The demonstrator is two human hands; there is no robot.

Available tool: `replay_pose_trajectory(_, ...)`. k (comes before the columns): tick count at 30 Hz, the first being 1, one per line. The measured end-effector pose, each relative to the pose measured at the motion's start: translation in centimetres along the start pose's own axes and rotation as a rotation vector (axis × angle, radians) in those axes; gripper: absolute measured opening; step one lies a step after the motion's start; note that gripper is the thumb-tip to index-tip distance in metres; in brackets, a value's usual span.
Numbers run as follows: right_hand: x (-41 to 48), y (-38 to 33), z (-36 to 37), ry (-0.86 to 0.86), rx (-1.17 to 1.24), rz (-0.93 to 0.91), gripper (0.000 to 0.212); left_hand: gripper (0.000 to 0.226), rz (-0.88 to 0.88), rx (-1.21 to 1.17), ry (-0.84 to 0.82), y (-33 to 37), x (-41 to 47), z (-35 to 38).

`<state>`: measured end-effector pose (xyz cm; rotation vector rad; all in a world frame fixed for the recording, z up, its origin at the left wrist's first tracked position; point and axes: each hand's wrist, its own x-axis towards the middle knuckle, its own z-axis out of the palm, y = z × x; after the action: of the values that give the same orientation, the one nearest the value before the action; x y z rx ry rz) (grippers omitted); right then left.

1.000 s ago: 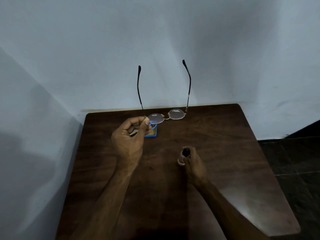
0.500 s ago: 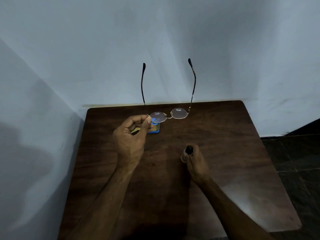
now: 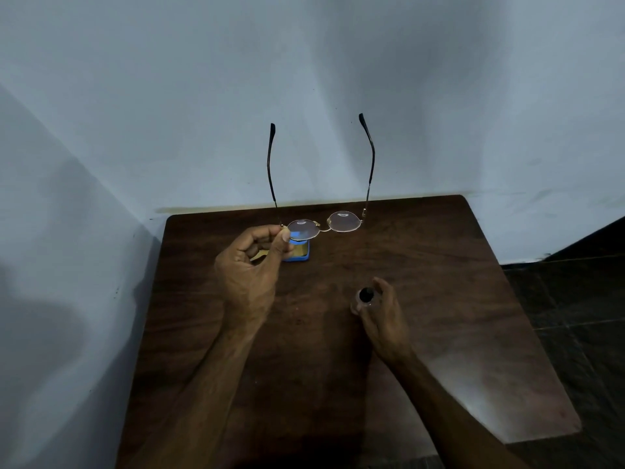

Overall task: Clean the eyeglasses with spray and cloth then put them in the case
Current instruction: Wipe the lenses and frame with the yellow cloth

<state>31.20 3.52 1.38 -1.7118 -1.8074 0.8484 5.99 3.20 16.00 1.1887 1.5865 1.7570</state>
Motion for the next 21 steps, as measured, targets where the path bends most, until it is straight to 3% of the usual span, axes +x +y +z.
replay_pose_trajectory(6, -0.3, -2.4, 0.4, 0.241, -0.021, -0.146, 0.081, 0.017, 0.008, -0.031, 0.036, 0.1, 0.3, -1.1)
replay_pose_trajectory(12, 0.9, -6.8, 2.2, 0.275, -0.036, -0.384, 0.058, 0.017, 0.007, -0.042, 0.078, 0.3, 0.7, -3.2)
replay_pose_trajectory(17, 3.4, -10.0, 5.4, 0.155, -0.009, -0.395, 0.038, 0.02, -0.023, -0.035, 0.111, -0.5, 1.4, -5.9)
replay_pose_trajectory(21, 6.1, -10.3, 8.1, -0.025, -0.09, -0.315, 0.034, 0.012, -0.041, -0.036, 0.148, -1.3, 1.3, -7.4)
